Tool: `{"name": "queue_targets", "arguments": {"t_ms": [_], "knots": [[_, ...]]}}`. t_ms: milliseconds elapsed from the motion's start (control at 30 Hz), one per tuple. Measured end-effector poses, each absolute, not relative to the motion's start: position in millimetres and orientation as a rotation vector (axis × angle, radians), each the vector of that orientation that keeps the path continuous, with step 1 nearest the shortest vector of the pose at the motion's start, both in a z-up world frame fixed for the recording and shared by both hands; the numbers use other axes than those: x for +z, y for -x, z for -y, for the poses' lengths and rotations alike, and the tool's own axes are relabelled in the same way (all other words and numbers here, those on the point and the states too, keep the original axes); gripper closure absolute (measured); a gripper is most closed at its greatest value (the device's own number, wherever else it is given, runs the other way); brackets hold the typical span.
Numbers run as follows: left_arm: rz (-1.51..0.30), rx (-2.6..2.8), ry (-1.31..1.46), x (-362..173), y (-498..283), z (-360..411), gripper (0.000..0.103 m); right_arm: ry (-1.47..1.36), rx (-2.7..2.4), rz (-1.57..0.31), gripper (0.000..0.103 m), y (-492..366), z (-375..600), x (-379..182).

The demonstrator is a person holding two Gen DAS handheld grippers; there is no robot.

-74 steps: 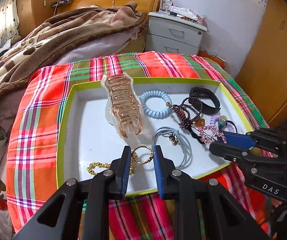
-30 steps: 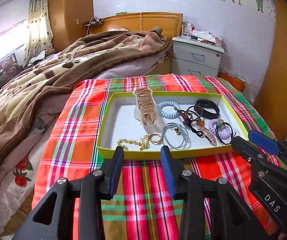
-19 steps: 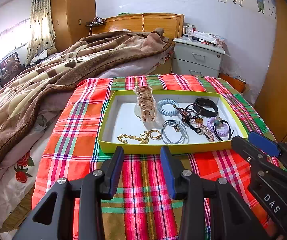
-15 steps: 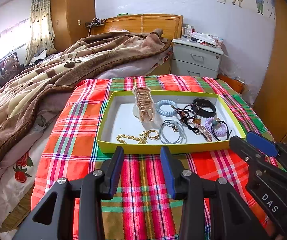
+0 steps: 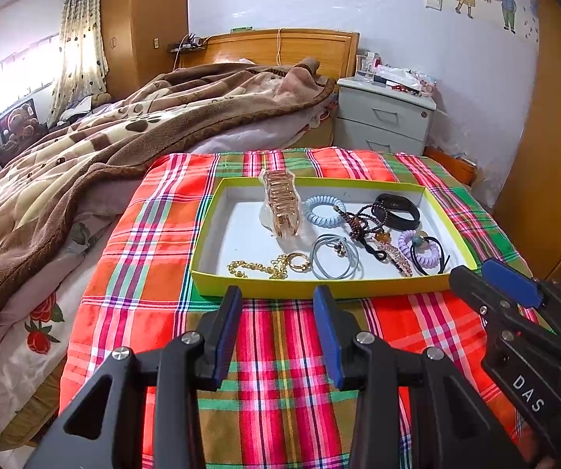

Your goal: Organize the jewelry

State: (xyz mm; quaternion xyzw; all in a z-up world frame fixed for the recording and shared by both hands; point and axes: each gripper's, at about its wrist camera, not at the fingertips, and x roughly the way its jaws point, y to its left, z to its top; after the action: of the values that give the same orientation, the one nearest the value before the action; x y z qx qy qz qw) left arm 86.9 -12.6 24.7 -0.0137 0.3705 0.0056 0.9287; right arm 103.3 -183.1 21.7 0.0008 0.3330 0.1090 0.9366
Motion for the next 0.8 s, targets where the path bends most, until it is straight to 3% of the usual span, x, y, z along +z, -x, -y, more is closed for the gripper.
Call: {"name": "queue_targets", "arguments": {"t_ms": [800], "knots": [[-0.762,0.013,0.030,26.2,-84.0,14.9,0.063,-0.013,0.221,-0.674,0.063,-101.4,182.7,24.0]]}}
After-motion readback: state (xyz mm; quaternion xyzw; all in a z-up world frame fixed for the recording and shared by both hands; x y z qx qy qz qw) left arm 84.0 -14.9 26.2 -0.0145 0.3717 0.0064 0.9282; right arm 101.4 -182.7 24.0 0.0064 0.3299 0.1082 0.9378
